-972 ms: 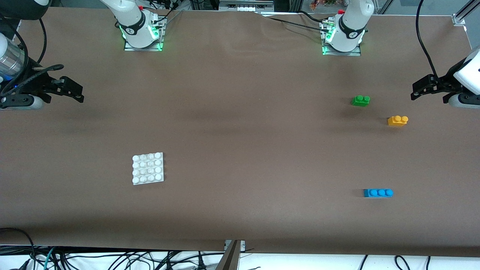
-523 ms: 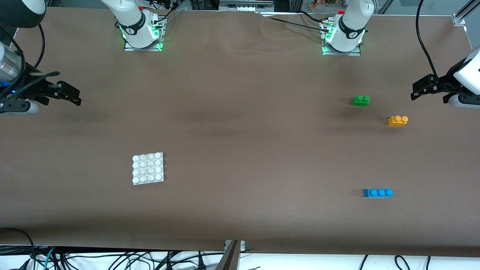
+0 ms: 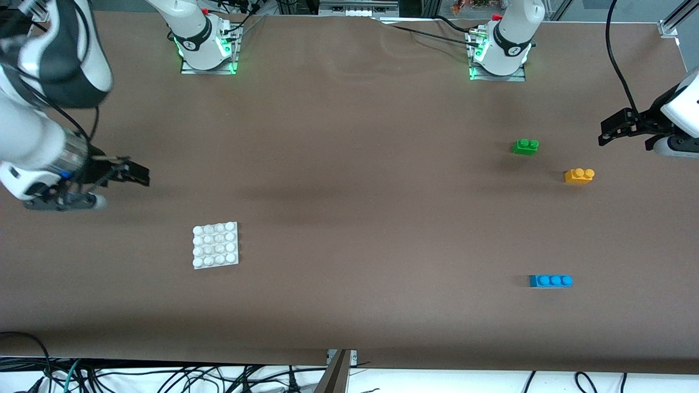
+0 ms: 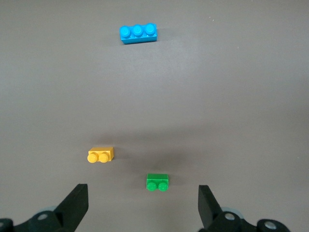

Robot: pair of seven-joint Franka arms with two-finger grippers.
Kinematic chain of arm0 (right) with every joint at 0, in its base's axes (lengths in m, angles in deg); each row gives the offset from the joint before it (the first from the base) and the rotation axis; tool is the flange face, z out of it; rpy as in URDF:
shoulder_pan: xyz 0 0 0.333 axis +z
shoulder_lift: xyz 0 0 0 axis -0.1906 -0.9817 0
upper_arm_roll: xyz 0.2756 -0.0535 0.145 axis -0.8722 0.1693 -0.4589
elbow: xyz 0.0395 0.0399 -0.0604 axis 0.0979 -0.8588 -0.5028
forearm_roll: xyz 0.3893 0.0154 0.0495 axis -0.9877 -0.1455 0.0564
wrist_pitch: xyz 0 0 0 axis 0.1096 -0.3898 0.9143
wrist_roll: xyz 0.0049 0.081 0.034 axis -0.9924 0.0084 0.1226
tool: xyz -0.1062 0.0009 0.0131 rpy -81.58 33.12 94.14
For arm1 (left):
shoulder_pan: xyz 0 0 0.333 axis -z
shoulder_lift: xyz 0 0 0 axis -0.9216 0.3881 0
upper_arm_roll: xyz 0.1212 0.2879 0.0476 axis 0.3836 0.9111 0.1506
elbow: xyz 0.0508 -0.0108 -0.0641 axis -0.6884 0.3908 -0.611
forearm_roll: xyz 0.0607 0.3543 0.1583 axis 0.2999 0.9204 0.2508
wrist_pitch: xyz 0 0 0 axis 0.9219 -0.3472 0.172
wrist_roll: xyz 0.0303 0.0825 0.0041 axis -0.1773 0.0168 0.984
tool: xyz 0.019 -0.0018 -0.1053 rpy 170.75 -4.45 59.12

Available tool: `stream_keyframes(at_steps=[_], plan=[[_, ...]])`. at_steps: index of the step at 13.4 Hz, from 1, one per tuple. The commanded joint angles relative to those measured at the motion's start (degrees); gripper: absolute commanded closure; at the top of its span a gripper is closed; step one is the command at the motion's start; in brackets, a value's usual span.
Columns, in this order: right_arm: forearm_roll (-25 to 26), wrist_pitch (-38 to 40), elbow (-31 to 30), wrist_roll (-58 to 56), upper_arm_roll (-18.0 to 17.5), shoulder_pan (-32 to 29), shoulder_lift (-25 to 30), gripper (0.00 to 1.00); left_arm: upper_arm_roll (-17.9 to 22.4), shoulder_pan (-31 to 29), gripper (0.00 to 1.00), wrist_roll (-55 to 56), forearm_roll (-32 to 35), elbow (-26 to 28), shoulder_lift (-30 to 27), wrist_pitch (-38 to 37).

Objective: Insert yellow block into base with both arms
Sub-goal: 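Reach the right gripper down onto the white base plate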

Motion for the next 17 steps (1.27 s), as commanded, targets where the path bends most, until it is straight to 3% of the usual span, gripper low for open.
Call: stream_keyframes(at_steps=[1, 7, 13, 17], plan=[[-0.08, -10.75, -5.79, 0.81, -0.17, 1.04, -3.62, 0.0, 0.15, 0.31, 0.0, 0.36, 0.86, -1.62, 0.66, -1.43], [-2.27, -26.68, -7.83, 0.72, -0.09, 0.16, -14.79, 0.0, 0.15, 0.31, 0.0, 0.36, 0.86, -1.62, 0.66, -1.43], [-4.03, -27.66, 0.6, 0.63, -0.08, -0.02, -22.18, 0.0, 0.15, 0.22, 0.0, 0.36, 0.86, -1.62, 0.57, -1.43], [-5.36, -29.24, 0.61, 0.99, -0.08, 0.51, -24.11, 0.0, 0.15, 0.31, 0.0, 0.36, 0.86, -1.62, 0.66, -1.43]])
